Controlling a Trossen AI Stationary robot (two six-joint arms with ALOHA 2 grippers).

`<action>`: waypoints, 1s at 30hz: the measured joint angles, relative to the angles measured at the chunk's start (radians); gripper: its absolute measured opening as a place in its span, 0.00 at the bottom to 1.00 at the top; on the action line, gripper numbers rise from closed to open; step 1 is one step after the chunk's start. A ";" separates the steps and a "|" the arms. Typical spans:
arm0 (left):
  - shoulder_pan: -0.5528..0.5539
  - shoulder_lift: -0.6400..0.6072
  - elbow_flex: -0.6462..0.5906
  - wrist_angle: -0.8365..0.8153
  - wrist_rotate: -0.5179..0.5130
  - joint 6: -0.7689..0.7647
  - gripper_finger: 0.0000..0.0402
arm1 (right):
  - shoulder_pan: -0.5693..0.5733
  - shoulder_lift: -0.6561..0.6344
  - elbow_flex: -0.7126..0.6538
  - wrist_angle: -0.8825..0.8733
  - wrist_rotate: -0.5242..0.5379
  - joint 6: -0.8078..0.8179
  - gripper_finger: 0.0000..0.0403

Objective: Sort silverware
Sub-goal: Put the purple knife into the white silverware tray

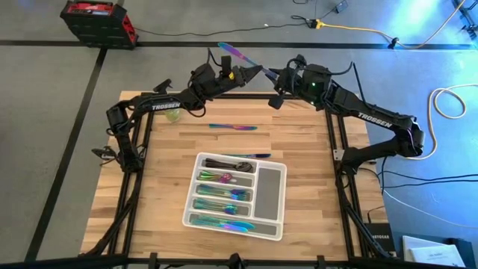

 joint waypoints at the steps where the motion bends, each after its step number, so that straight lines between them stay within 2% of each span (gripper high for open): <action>1: 0.000 0.000 0.000 0.000 0.005 0.000 0.08 | 0.000 0.000 0.000 -0.001 0.000 0.000 0.15; 3: 0.000 0.001 0.000 0.000 0.010 0.007 0.03 | 0.000 0.000 0.000 -0.001 0.000 0.001 0.15; 7: 0.008 0.001 0.000 0.000 0.018 0.022 0.01 | 0.000 0.000 0.000 -0.001 0.000 0.001 0.16; 17: 0.061 -0.002 0.002 0.023 0.049 -0.005 0.00 | -0.001 -0.004 -0.002 -0.025 0.061 -0.027 0.33; 22: 0.100 -0.002 0.002 0.016 0.214 0.021 0.00 | 0.000 -0.004 -0.002 -0.064 0.181 0.021 0.40; 27: 0.147 -0.001 0.002 0.006 0.395 0.017 0.00 | 0.000 -0.005 -0.002 -0.174 0.331 0.259 0.43; 30: 0.167 -0.010 0.002 -0.028 0.497 0.028 0.00 | 0.000 -0.005 -0.002 -0.245 0.372 0.377 0.43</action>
